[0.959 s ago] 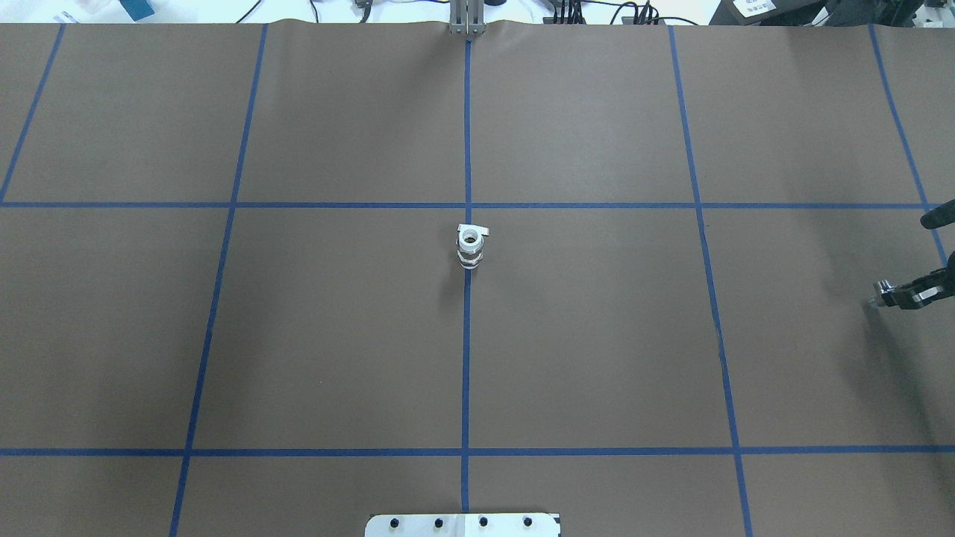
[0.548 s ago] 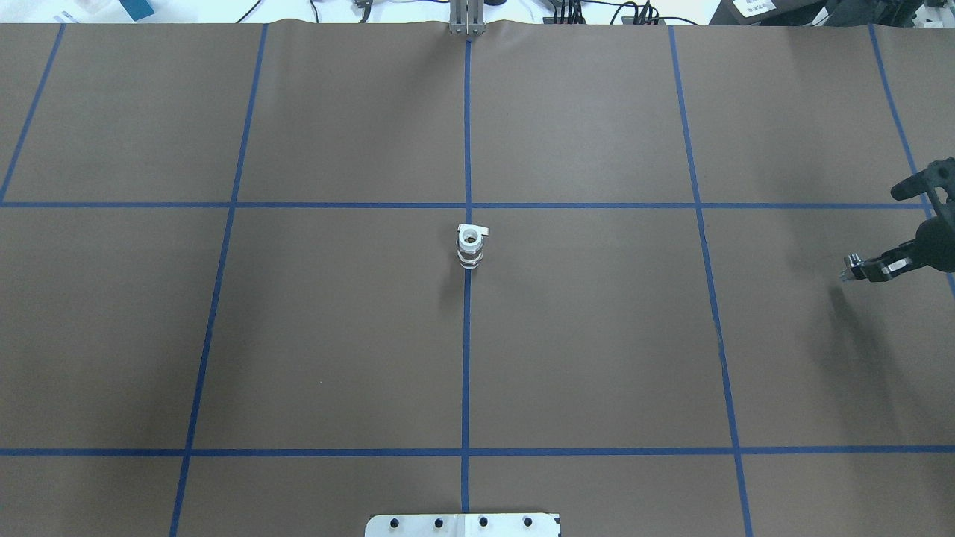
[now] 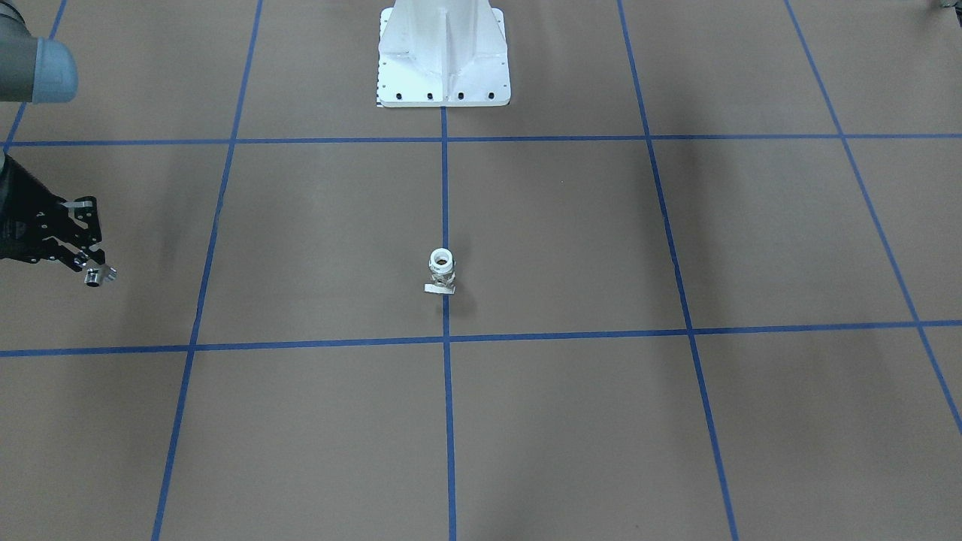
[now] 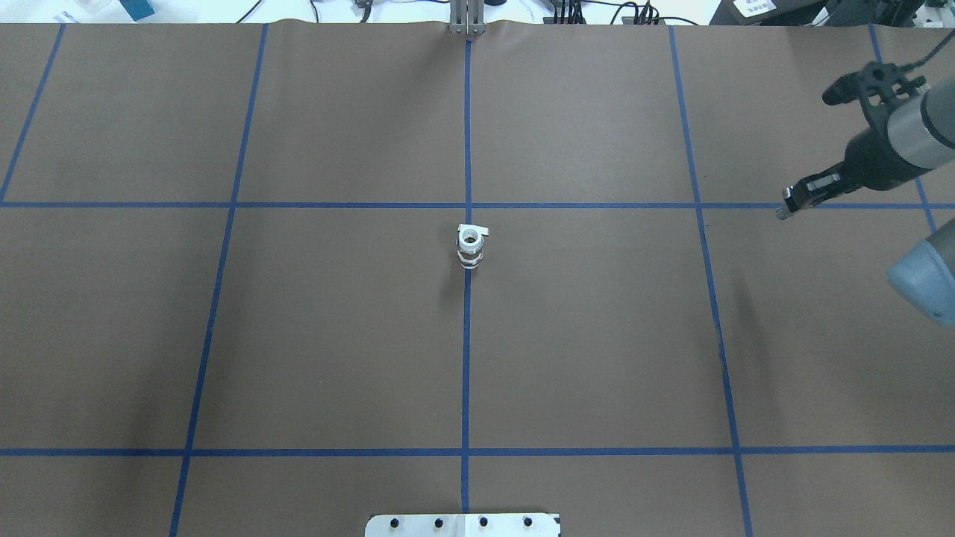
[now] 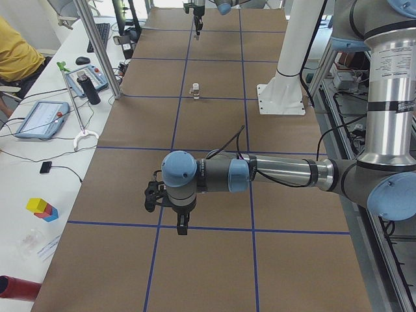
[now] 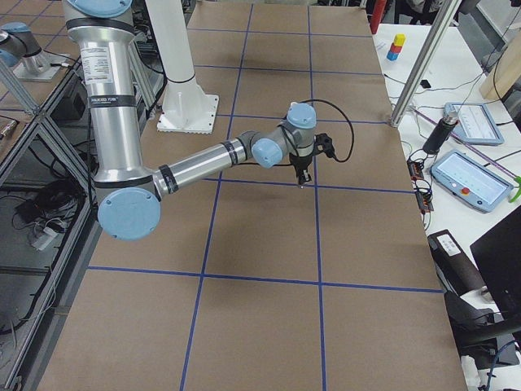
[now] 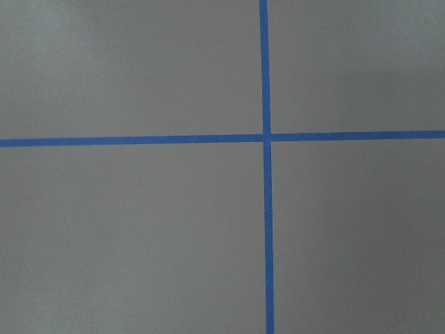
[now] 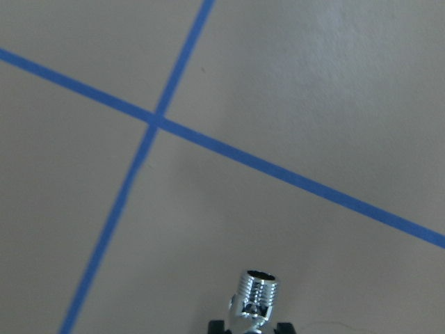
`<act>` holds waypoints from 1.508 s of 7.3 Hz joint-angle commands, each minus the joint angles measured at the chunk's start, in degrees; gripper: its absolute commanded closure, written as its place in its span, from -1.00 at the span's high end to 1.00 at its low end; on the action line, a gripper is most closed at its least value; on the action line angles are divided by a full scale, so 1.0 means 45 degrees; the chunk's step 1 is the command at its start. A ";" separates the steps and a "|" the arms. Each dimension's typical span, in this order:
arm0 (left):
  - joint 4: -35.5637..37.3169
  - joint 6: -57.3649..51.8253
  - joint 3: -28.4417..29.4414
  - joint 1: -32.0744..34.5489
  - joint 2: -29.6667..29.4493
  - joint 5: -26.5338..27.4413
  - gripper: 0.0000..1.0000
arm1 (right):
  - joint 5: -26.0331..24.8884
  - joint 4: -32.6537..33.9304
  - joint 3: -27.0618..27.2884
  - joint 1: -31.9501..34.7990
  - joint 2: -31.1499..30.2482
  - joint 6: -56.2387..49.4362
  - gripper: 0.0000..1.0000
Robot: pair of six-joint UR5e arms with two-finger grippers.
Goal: Assemble PPR valve and pipe with both arms
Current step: 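Lift the chrome fitting with the right gripper and carry it over the valve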
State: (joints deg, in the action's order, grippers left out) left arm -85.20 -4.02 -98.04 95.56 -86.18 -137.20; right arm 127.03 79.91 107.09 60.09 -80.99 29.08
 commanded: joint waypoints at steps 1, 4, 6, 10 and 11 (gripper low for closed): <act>-0.0520 -0.0005 -0.0068 -0.0005 0.0264 0.0000 1.00 | -0.0239 0.0855 0.0324 -0.1023 0.1819 0.3694 -1.00; -0.0540 -0.0005 -0.0068 -0.0005 0.0264 0.0000 1.00 | -0.2676 0.2036 0.0285 -0.3445 0.3985 0.9364 -1.00; -0.0540 -0.0005 -0.0068 -0.0024 0.0264 0.0000 1.00 | -0.4371 0.4035 0.0207 -0.4869 0.5844 1.2372 -1.00; -0.0540 -0.0005 -0.0068 -0.0024 0.0264 0.0000 1.00 | -0.5026 0.4701 -0.1546 -0.5911 0.8187 1.4221 -1.00; -0.0540 -0.0005 -0.0088 -0.0024 0.0264 0.0000 1.00 | -0.5026 0.4703 -0.1706 -0.6048 0.8348 1.4240 -1.00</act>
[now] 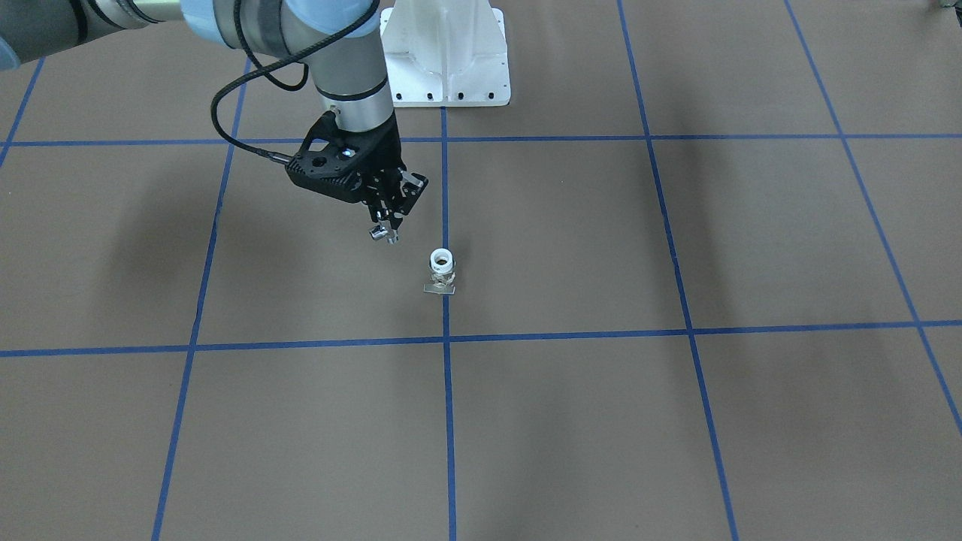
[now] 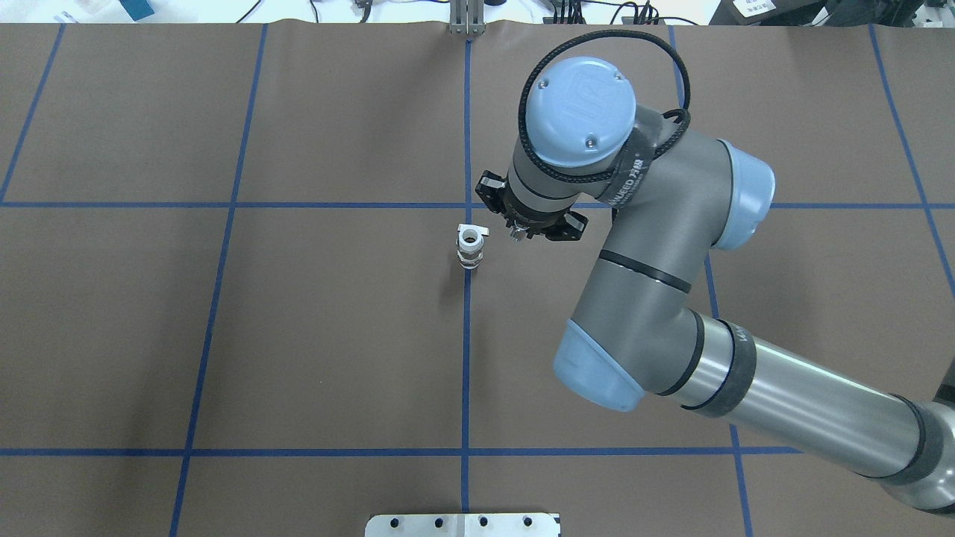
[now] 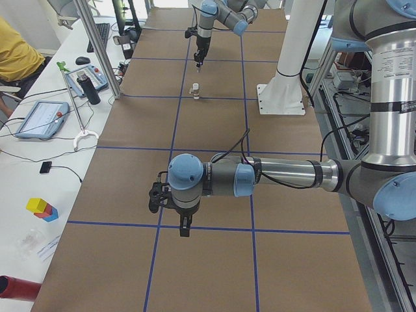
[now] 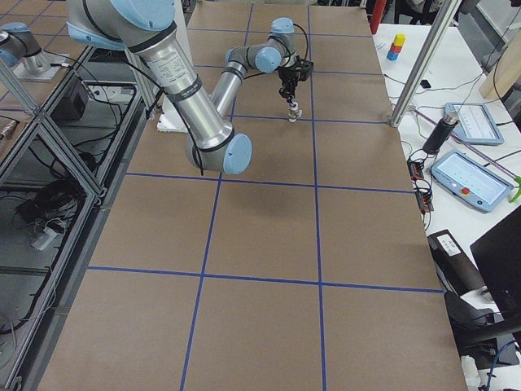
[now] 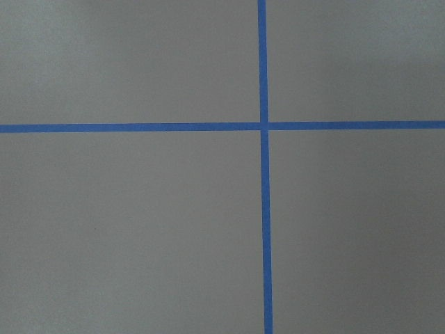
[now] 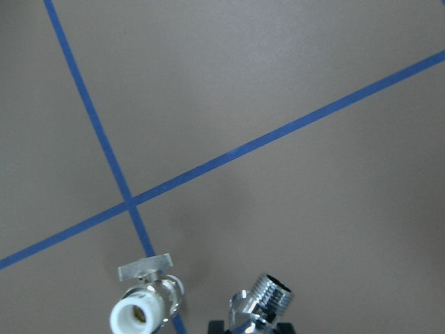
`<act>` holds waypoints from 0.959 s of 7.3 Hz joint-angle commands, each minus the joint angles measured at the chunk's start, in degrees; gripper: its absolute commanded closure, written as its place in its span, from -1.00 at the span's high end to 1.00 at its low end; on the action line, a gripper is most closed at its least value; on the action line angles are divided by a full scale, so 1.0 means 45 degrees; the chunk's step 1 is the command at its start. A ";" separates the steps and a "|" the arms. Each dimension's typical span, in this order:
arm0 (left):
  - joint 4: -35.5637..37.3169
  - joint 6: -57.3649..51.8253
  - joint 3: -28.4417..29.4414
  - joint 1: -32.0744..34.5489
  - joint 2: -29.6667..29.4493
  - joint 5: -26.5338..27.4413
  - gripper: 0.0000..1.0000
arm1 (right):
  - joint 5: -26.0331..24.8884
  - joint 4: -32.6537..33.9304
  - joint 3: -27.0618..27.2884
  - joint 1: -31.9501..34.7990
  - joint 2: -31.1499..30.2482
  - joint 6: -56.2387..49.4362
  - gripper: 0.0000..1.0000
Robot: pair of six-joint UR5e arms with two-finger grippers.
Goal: Assemble PPR valve and pipe with both arms
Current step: 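Lift the chrome fitting with the right gripper and carry it over the valve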
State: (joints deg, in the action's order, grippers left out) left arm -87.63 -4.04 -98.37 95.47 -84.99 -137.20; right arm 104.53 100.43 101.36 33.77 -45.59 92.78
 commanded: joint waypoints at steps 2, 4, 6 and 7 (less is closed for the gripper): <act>-0.0020 0.0000 0.0005 -0.0005 0.0000 0.0000 1.00 | -0.0026 0.0472 -0.1481 -0.0259 0.1431 0.0085 -1.00; -0.0020 0.0000 -0.0053 -0.0005 0.0000 0.0000 1.00 | -0.0006 0.0494 -0.2989 -0.0259 0.2432 0.0046 -1.00; -0.0020 0.0000 -0.0054 -0.0005 0.0000 0.0000 1.00 | 0.0033 0.0533 -0.3130 -0.0240 0.2416 -0.0109 -1.00; -0.0020 0.0000 -0.0054 -0.0005 0.0000 0.0000 1.00 | 0.0052 0.0533 -0.3130 -0.0220 0.2435 -0.0207 -1.00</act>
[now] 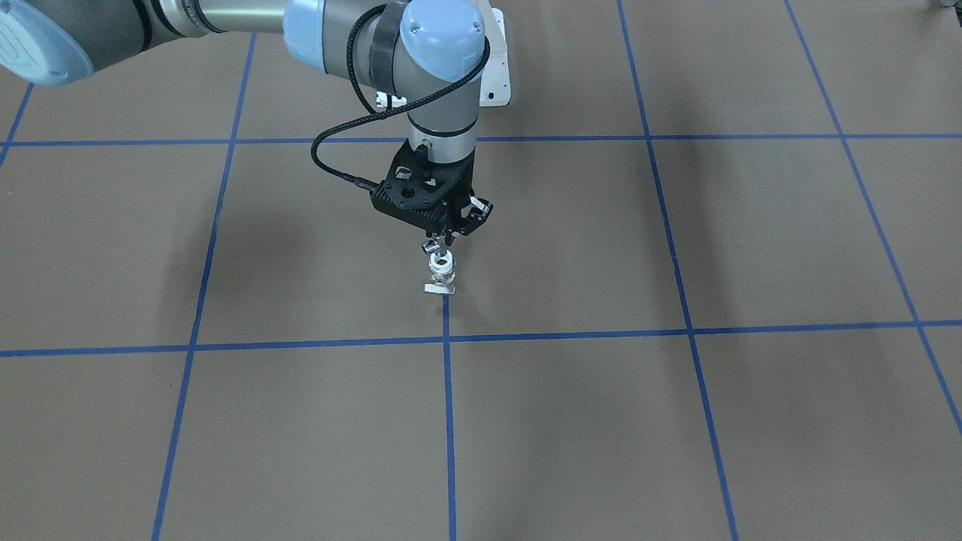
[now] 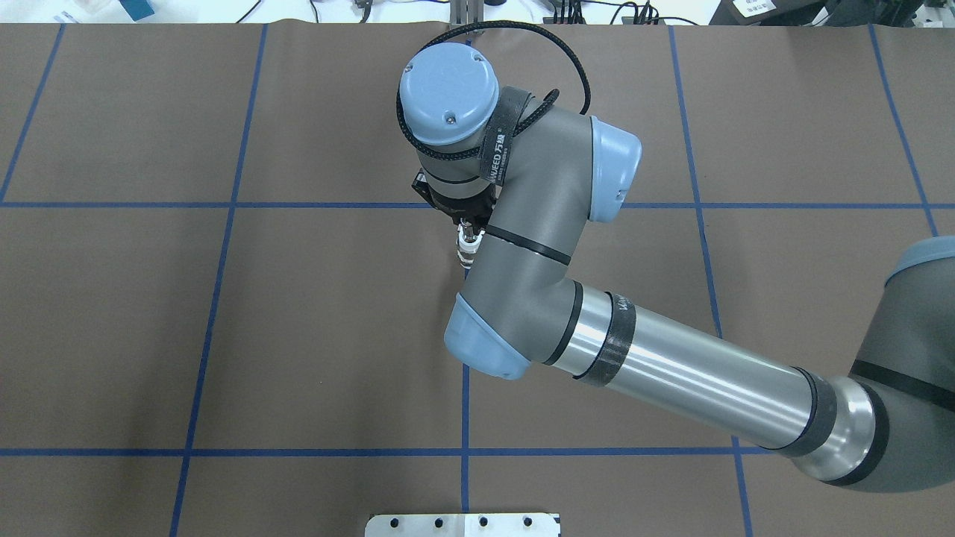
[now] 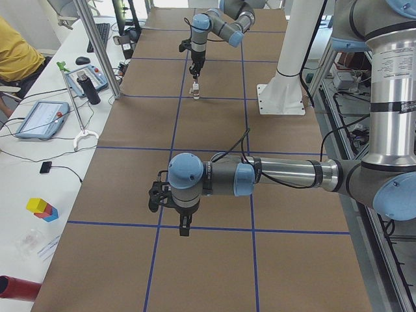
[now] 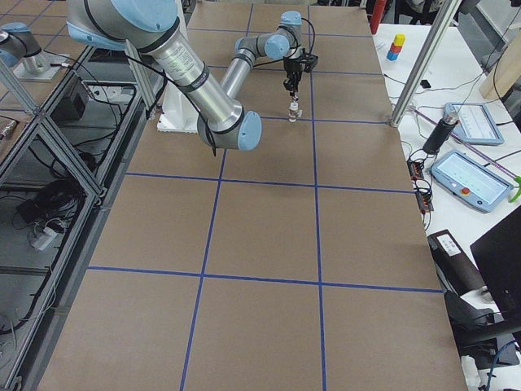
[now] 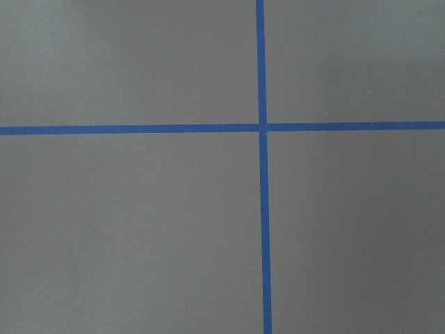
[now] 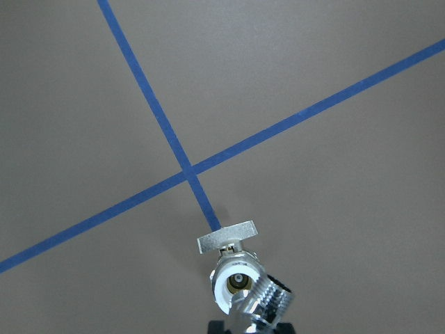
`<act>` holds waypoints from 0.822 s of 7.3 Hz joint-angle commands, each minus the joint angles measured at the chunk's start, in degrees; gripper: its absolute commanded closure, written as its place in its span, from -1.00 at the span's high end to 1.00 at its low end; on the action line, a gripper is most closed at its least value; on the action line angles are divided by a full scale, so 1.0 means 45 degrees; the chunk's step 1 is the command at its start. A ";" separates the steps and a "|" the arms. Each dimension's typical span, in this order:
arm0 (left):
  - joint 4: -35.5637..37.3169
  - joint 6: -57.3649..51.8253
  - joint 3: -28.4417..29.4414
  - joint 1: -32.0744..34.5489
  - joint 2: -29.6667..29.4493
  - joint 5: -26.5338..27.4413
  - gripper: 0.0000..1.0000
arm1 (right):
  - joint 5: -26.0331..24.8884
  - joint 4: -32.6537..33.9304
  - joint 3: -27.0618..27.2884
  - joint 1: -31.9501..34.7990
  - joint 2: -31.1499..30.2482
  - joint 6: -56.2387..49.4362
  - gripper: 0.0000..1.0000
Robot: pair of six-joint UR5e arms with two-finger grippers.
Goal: Assemble PPR valve and pipe with both arms
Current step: 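Lower the chrome fitting onto the valve top and press it in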
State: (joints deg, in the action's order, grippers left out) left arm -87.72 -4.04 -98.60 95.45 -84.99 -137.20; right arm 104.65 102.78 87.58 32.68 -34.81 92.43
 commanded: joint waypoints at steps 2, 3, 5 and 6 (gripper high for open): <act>0.0000 0.0000 -0.0003 0.0000 0.0000 0.0000 1.00 | 0.0045 -0.0007 -0.0069 0.0120 0.0041 -0.0286 -1.00; 0.0000 0.0000 -0.0003 0.0000 0.0000 0.0000 1.00 | 0.0064 -0.0007 -0.0069 0.0159 0.0080 -0.0480 -1.00; 0.0000 0.0000 -0.0003 0.0000 0.0000 0.0000 1.00 | 0.0064 -0.0007 -0.0107 0.0198 0.0099 -0.0462 -1.00; 0.0000 0.0000 -0.0003 0.0000 -0.0019 0.0000 1.00 | 0.0064 -0.0007 -0.0127 0.0198 0.0100 -0.0385 -1.00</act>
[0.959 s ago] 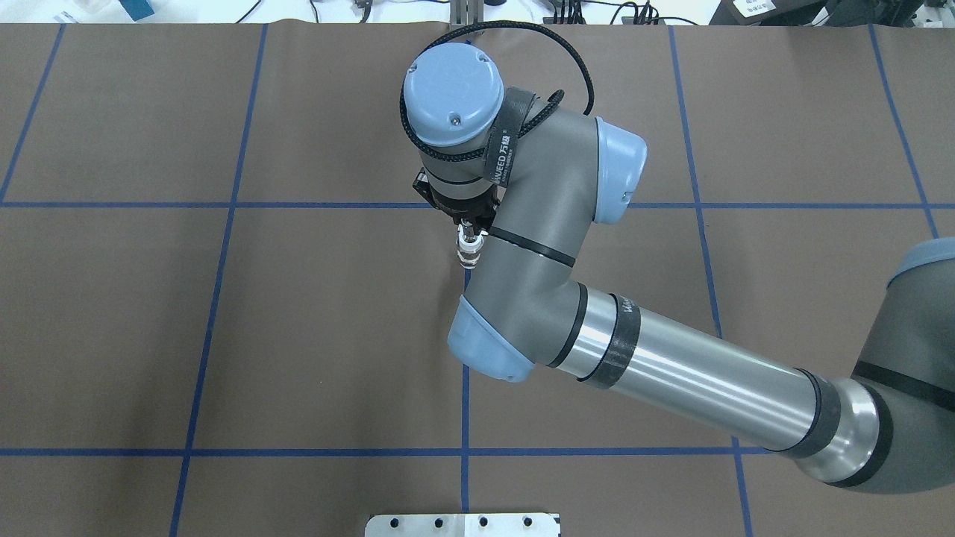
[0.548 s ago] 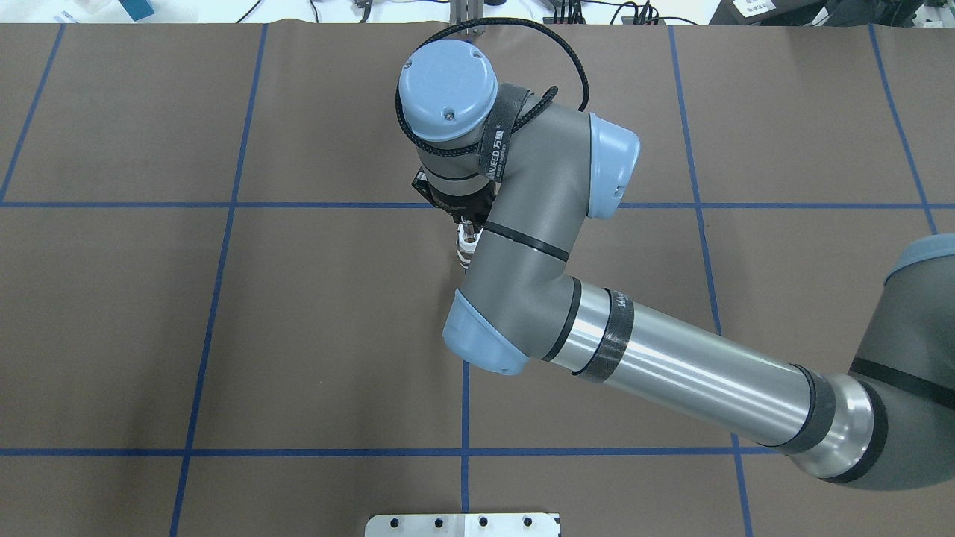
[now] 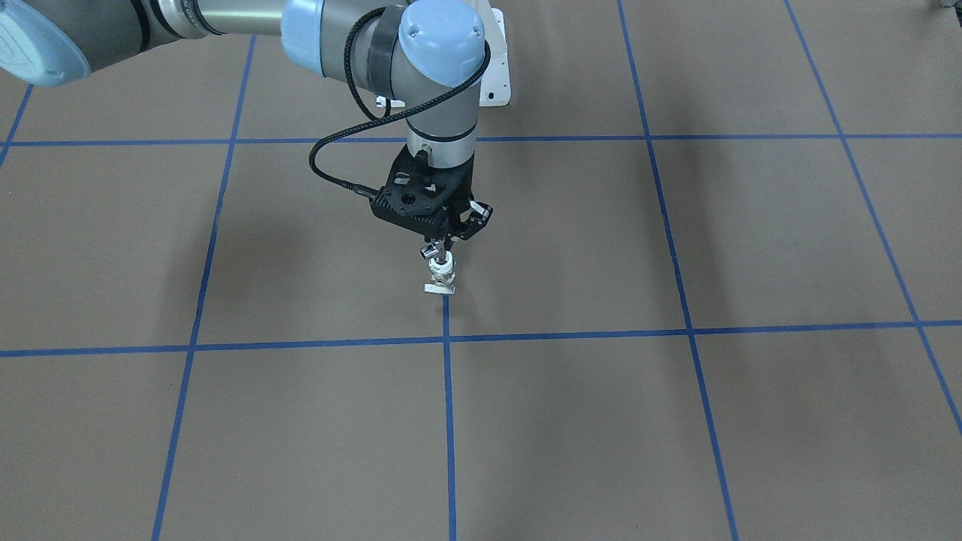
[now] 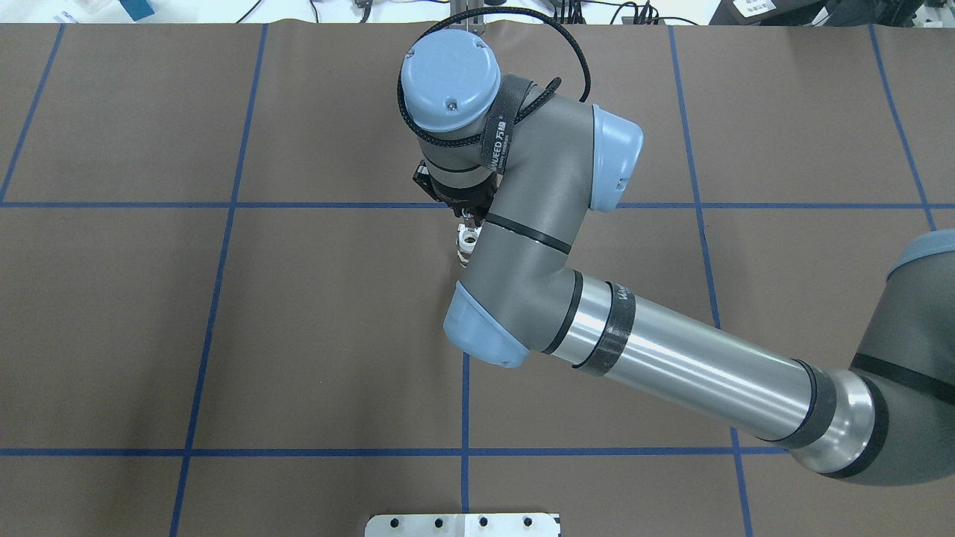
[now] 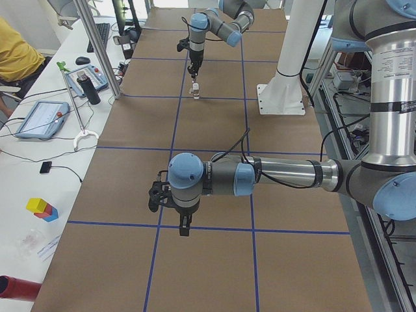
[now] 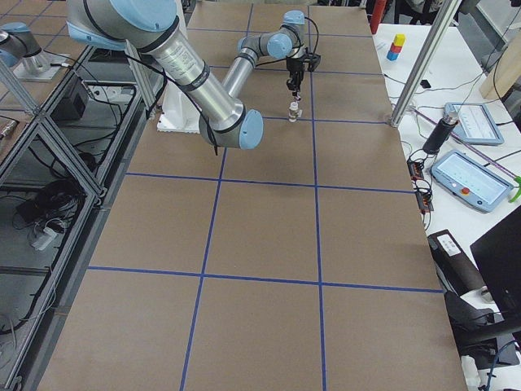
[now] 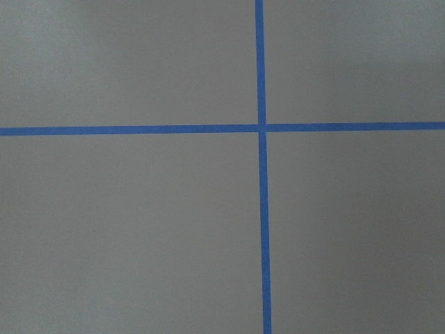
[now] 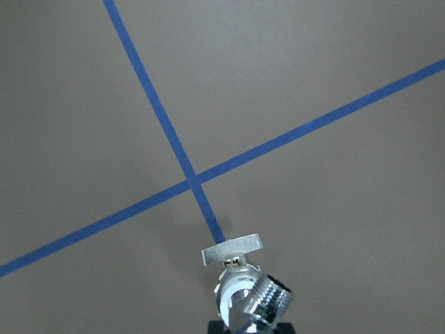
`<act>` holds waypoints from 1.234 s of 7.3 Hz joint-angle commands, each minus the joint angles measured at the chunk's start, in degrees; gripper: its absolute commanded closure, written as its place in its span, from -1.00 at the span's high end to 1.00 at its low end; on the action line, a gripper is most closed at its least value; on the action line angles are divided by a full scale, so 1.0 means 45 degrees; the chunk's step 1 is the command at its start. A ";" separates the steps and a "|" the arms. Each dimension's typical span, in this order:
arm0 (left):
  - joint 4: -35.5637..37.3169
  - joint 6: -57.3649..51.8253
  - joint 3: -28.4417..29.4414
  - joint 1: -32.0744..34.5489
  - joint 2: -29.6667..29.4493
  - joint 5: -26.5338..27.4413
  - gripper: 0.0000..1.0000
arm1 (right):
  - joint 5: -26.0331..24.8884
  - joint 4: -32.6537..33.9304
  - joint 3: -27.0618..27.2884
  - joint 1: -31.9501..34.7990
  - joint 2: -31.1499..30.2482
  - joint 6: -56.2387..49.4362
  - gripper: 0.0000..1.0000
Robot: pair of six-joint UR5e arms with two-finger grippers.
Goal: Assemble PPR valve and pipe with both arms
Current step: 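Lower the chrome fitting onto the valve top and press it in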
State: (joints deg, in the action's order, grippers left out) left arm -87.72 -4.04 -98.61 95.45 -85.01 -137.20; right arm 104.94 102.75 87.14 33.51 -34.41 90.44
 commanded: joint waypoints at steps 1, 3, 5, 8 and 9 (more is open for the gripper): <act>0.0000 0.0000 0.0000 -0.0019 -0.0015 0.0000 1.00 | 0.0001 -0.0020 -0.0106 0.0014 0.0010 0.0135 -1.00; 0.0000 0.0000 0.0000 -0.0020 -0.0015 0.0000 1.00 | 0.0001 -0.0097 -0.0146 -0.0006 0.0010 0.0136 -1.00; 0.0000 0.0000 0.0000 -0.0020 -0.0035 0.0000 1.00 | 0.0001 -0.0156 -0.0126 -0.0006 0.0010 0.0136 -1.00; 0.0000 0.0000 0.0000 -0.0020 -0.0035 0.0000 1.00 | 0.0001 -0.0253 -0.0146 -0.0045 -0.0009 0.0019 -1.00; 0.0000 0.0000 0.0000 -0.0020 -0.0035 0.0000 1.00 | -0.0018 -0.0467 -0.0146 -0.0122 -0.0125 -0.0020 -1.00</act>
State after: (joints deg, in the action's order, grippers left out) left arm -87.71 -4.04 -98.61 95.36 -85.16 -137.20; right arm 104.92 101.51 86.50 33.27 -34.54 90.58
